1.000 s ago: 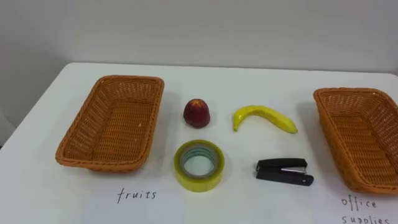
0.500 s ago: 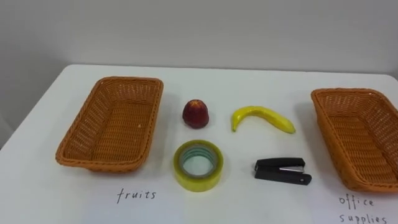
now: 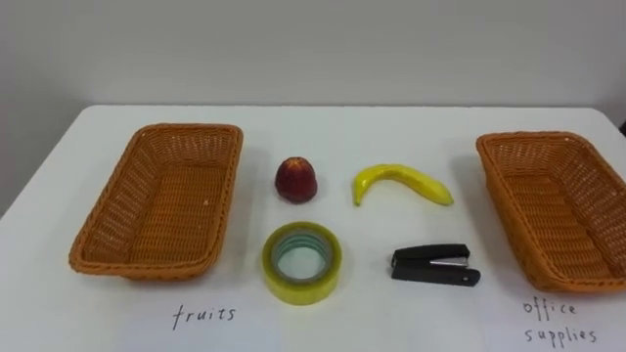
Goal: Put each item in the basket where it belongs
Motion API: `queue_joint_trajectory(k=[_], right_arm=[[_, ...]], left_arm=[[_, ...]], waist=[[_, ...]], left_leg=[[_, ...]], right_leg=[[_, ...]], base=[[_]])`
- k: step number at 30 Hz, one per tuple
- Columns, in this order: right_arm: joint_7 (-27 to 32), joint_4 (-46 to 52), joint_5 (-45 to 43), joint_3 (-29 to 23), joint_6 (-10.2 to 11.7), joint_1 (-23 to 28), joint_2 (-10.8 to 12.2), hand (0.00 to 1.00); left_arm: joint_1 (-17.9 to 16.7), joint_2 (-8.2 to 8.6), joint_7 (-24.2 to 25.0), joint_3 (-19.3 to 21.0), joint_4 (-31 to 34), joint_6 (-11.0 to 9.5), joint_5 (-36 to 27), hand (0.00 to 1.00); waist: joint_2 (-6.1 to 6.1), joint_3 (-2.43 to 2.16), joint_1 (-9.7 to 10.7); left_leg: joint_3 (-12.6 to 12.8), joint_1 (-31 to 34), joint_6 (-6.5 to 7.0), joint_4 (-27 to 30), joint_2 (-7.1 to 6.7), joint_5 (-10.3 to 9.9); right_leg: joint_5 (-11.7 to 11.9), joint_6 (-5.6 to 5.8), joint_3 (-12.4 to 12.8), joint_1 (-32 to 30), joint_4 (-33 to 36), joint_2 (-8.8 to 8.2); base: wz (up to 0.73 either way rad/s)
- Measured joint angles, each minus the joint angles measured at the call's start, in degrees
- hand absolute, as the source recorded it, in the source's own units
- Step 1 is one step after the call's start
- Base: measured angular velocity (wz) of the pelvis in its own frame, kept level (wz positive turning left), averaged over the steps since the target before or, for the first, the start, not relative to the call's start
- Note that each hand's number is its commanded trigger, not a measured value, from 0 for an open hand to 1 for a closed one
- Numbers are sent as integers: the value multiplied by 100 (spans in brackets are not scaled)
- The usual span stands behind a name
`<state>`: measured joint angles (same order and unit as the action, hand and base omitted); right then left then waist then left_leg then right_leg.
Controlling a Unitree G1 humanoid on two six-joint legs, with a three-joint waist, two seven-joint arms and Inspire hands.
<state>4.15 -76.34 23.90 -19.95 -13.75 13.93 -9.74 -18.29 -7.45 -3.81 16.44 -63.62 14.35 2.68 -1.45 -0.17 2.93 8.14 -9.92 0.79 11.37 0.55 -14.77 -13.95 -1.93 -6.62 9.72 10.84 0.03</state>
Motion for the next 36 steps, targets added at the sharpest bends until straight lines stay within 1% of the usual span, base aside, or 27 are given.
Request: queue_joint_trajectory(k=[1, 2, 3, 4, 5, 6, 7, 9, 10, 11, 12, 15, 16, 18, 19, 21, 22, 24, 25, 27, 30, 31, 33, 35, 36], right_arm=[[142, 136, 248, -162, 5, 75, -5, 0], [218, 179, 413, -248, 11, 96, -12, 0], [377, 270, 815, -506, 16, 162, -28, 0], [453, 309, 979, -635, 24, 196, -33, 0], [611, 381, 1241, -820, 53, 217, -55, 0], [742, 507, 1519, -920, 64, 251, -99, 0], [856, 569, 1774, -1033, 135, 255, -160, 0], [1084, 788, 2097, -1098, 209, 315, -221, 0], [1152, 859, 2150, -1153, 233, 326, -233, 0], [1298, 1036, 2213, -1358, 270, 304, -242, 0], [1437, 1226, 2299, -1548, 291, 289, -252, 0], [1844, 1705, 2481, -1750, 483, 305, -276, 0], [1939, 1820, 2522, -1754, 511, 317, -279, 0], [2355, 2527, 2511, -1776, 554, 316, -282, 0], [2531, 2815, 2483, -1853, 663, 268, -287, 0], [2819, 3197, 2321, -1987, 805, 172, -292, 0], [2905, 3341, 2292, -1994, 849, 172, -293, 0], [3217, 3941, 2263, -1996, 1019, 154, -292, 0], [3295, 4077, 2234, -1999, 1060, 138, -295, 0], [3601, 4535, 2101, -1999, 1215, 99, -295, 0], [3939, 5119, 2060, -1998, 1373, 51, -295, 0], [4003, 5234, 2055, -1998, 1381, 32, -295, 0], [4153, 5557, 1721, -2000, 1405, -29, -296, 0], [4314, 6028, 1421, -1980, 1412, 4, -293, 0], [4414, 6307, 1212, -1976, 1503, 34, -294, 0]], left_arm=[[-11, 2, -19, 85, 9, -16, -6, 0], [-16, 1, -31, 150, 22, -20, -23, 0], [-27, -23, -57, 275, 25, -40, -87, 0], [-40, -39, -73, 331, 24, -63, -88, 0], [-67, -82, -92, 386, 24, -94, -90, 0], [-75, -112, -107, 393, 24, -114, -91, 0], [-76, -120, -112, 392, 24, -138, -91, 0], [-80, -118, -113, 384, 24, -200, -93, 0], [-89, -118, -115, 388, 23, -213, -93, 0], [-136, -117, -138, 411, 27, -237, -91, 0], [-158, -113, -183, 477, 38, -246, -93, 0], [-218, -112, -324, 576, 178, -293, -94, 0], [-247, -112, -346, 582, 230, -320, -111, 0], [-355, -115, -462, 590, 364, -453, -213, 0], [-397, -119, -489, 594, 393, -524, -234, 0], [-430, -109, -556, 593, 399, -621, -252, 0], [-441, -106, -564, 593, 404, -646, -252, 0], [-478, -104, -568, 592, 410, -733, -264, 0], [-478, -104, -568, 591, 410, -736, -262, 0], [-480, -104, -567, 574, 422, -773, -262, 0], [-481, -103, -567, 571, 434, -873, -249, 0], [-478, -103, -566, 571, 434, -884, -251, 0], [-478, -103, -561, 572, 398, -956, -249, 0], [-477, -91, -551, 570, 385, -969, -259, 0], [-477, -97, -552, 566, 389, -973, -264, 0]], waist=[[-6, -5, 2], [-17, -8, 14], [-57, -15, 73], [-78, -20, 114], [-124, -17, 148], [-157, -14, 178], [-169, -14, 209], [-171, -15, 228], [-173, -15, 255], [-181, -18, 310], [-185, -18, 320], [-190, -20, 340], [-201, -23, 340], [-239, -37, 381], [-251, -36, 408], [-280, -41, 442], [-284, -38, 446], [-336, -37, 449], [-349, -34, 449], [-372, -30, 444], [-358, -31, 421], [-352, -28, 427], [-348, -27, 426], [-315, -21, 386], [-296, -19, 348]], left_leg=[[77, 18, 0, -3, 13, 0], [99, 27, -1, -5, 23, 0], [100, 32, -1, -4, 26, 0], [101, 30, 0, -3, 22, 0], [110, 25, -1, -1, 3, -1], [114, 34, 0, -1, -2, -2], [117, 53, 4, -1, 10, -8], [135, 67, 14, -2, 36, -30], [147, 65, 16, -5, 37, -32], [166, 65, 16, -13, 38, -32], [215, 69, 16, -25, 46, -32], [253, 81, 17, -57, 48, -31], [258, 80, 17, -61, 48, -31], [264, 91, 17, -68, 41, -30], [270, 105, 18, -63, 2, -29], [277, 128, 18, -57, -2, -28], [280, 132, 18, -57, -2, -28], [279, 141, 18, -57, 1, -28], [278, 148, 18, -57, 1, -28], [273, 213, 18, -42, 0, -28], [272, 330, 18, 14, 0, -28], [273, 339, 18, 15, 0, -28], [275, 333, 18, 20, 0, -28], [272, 333, 18, 14, -3, -28], [270, 341, 18, 14, -3, -28]], right_leg=[[-2, -4, 52, -51, 20, 3], [-2, -4, 62, -75, 31, 2], [-2, -3, 58, -78, 35, -1], [-3, -3, 60, -78, 46, -3], [-18, 0, 87, -92, 78, -2], [-24, 3, 117, -116, 89, 2], [-22, 5, 139, -145, 94, 5], [-16, 15, 166, -179, 106, 10], [-15, 16, 182, -185, 111, 12], [-15, 17, 196, -195, 119, 12], [-14, 18, 225, -227, 132, 15], [-3, 18, 264, -273, 133, 25], [-3, 18, 272, -276, 131, 26], [-4, 20, 292, -290, 129, 29], [-3, 21, 322, -303, 126, 43], [-1, 24, 336, -331, 129, 72], [-1, 25, 343, -338, 126, 73], [0, 26, 347, -338, 98, 76], [0, 26, 343, -338, 91, 77], [0, 26, 342, -388, 90, 74], [6, 32, 360, -491, 110, 73], [6, 32, 353, -503, 113, 72], [6, 32, 350, -510, 110, 73], [6, 32, 352, -522, 106, 72], [6, 32, 345, -530, 106, 71]], base=[[-23], [-16], [-3], [0], [-7], [-11], [-9], [-6], [-8], [-14], [-17], [-9], [-4], [-4], [-4], [-2], [0], [0], [0], [0], [0], [0], [0], [0], [0]])
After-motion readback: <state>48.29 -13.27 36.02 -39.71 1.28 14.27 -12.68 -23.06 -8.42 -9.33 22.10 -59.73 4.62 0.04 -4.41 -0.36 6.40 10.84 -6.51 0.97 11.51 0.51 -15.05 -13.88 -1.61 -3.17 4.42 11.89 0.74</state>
